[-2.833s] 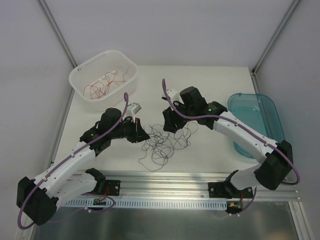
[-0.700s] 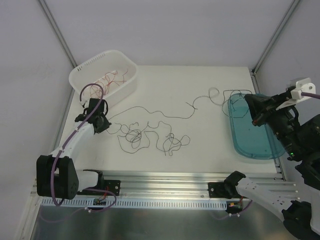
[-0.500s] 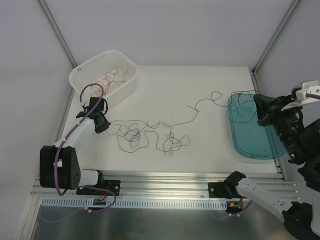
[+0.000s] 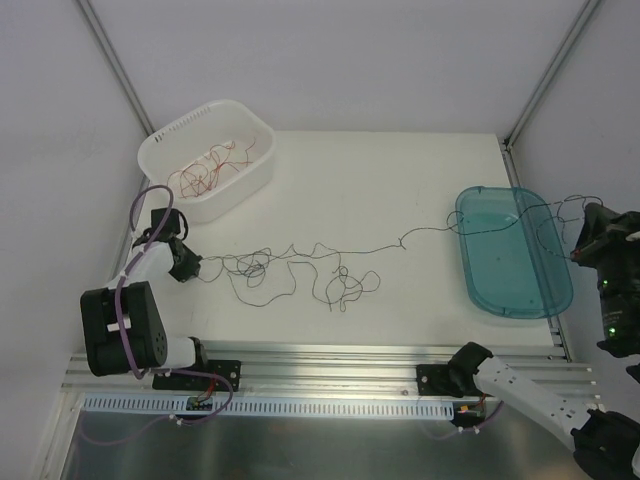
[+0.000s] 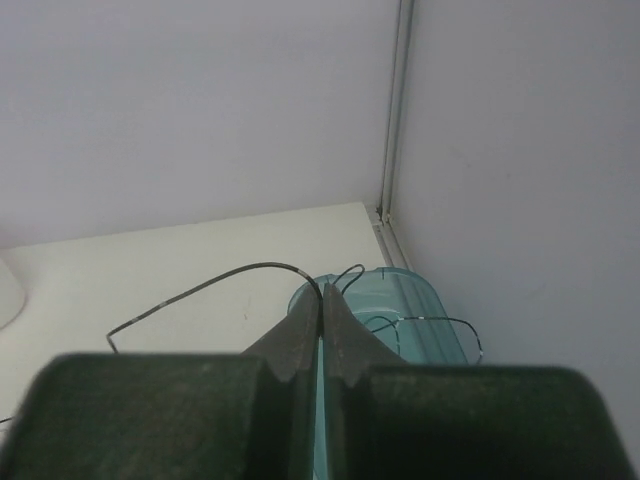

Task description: Untangle the cables

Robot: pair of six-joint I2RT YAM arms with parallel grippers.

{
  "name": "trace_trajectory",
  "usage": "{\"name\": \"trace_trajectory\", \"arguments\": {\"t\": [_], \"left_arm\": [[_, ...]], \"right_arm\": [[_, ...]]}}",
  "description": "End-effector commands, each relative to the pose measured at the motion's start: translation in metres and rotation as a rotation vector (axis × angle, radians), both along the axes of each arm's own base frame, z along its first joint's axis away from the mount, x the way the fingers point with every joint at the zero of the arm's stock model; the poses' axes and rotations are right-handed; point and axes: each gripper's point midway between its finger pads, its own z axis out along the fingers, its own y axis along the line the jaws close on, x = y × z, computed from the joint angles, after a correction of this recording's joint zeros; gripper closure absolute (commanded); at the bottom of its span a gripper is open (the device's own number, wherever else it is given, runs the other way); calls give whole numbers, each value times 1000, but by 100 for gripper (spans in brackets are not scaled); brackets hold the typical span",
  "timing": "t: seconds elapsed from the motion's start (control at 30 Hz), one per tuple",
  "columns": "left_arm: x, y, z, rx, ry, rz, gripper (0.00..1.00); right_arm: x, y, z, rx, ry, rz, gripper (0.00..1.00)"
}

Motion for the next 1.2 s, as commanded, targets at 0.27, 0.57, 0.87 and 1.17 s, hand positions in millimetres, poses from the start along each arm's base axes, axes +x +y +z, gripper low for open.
{"name": "trace_trajectory", "arguments": {"t": [0.27, 0.57, 0.87, 1.17], "left_arm": [[-15, 36, -1, -71, -67, 277, 100], [-8, 35, -5, -142, -70, 275, 100], [13, 15, 32, -198, -239, 102, 67], [13, -22, 87, -177, -458, -269, 27]], "right_arm": [[-42, -68, 23, 157, -164, -63, 99], [-37, -68, 9, 140, -122, 59, 99], [8, 19, -13, -3, 9, 190, 99], [46, 105, -18, -116, 75, 254, 99]]}}
